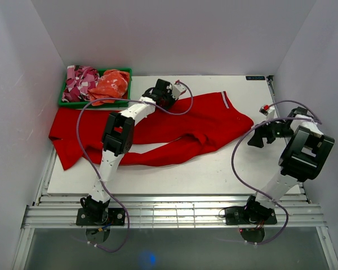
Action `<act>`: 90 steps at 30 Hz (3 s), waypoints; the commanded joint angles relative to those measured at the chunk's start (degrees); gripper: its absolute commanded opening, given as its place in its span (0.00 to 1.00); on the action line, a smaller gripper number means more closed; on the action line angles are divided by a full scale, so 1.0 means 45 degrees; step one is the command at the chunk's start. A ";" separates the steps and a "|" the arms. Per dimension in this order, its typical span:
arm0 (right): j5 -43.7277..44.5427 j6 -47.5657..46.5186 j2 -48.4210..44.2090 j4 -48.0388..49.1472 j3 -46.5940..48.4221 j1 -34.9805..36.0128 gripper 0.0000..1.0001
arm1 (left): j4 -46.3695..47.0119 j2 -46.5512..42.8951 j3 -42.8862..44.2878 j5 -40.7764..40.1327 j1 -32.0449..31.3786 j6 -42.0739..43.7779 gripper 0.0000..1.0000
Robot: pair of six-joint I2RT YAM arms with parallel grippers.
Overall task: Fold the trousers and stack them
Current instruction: Flatten the trousers out
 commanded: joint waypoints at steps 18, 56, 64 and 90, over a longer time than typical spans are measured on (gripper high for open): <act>-0.1983 -0.4999 0.1151 0.3523 0.0362 0.1714 0.69 | -0.1450 0.0608 0.0653 0.0341 0.0142 0.0158 0.00; -0.0050 0.3787 0.2890 -0.5156 0.3333 -0.0629 0.08 | -0.5949 -0.6769 -0.1375 0.7036 0.2813 0.0720 0.98; 0.1763 0.5545 0.1952 -0.2636 0.2532 -0.0571 0.08 | -0.9845 -1.0602 -0.6956 0.6083 0.9140 0.7136 0.94; 0.3934 0.4961 0.1229 -0.1677 0.2395 -0.0376 0.08 | -0.5878 -1.2671 -1.5581 0.3191 0.7678 1.0802 0.04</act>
